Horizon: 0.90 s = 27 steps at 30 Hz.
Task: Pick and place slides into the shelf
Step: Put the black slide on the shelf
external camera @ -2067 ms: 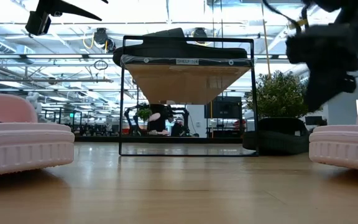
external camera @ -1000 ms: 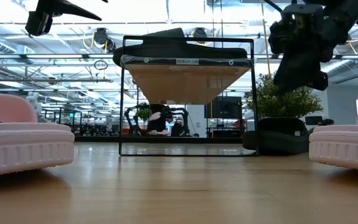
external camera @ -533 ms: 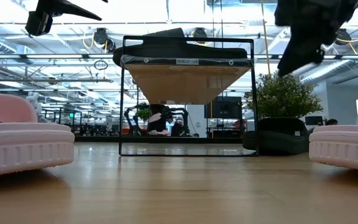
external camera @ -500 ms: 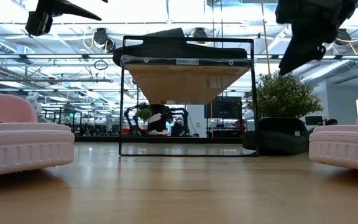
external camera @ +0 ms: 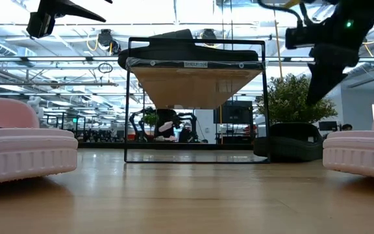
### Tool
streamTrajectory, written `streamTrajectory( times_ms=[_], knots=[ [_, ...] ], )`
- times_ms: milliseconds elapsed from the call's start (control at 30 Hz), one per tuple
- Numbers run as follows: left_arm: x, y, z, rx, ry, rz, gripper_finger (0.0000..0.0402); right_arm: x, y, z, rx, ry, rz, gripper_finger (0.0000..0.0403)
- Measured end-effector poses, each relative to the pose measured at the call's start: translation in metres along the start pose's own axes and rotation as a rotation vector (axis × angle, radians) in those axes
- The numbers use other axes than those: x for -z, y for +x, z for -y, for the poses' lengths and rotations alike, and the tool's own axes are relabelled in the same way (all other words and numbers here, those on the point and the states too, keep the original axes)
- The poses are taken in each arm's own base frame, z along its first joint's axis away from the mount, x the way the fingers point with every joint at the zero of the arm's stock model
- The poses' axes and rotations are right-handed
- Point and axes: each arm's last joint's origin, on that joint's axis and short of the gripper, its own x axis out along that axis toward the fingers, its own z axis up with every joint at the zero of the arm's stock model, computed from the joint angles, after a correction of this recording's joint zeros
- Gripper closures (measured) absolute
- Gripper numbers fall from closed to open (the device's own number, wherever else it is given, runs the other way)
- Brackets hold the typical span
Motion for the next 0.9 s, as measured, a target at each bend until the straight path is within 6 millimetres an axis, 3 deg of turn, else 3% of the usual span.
streamTrajectory(
  times_ms=[367,600,900],
  knots=[
    [0.0,0.0,0.0,0.0,0.005,0.001,0.0261,-0.002,0.01,-0.011,-0.006,-0.039,-0.015,0.0289],
    [0.0,0.0,0.0,-0.001,0.018,0.0,0.0261,-0.002,0.009,-0.016,-0.125,-0.132,-0.061,0.0289],
    [0.0,0.0,0.0,-0.001,0.042,0.001,0.0261,-0.01,0.008,-0.023,-0.189,-0.142,0.011,0.0289]
  ],
)
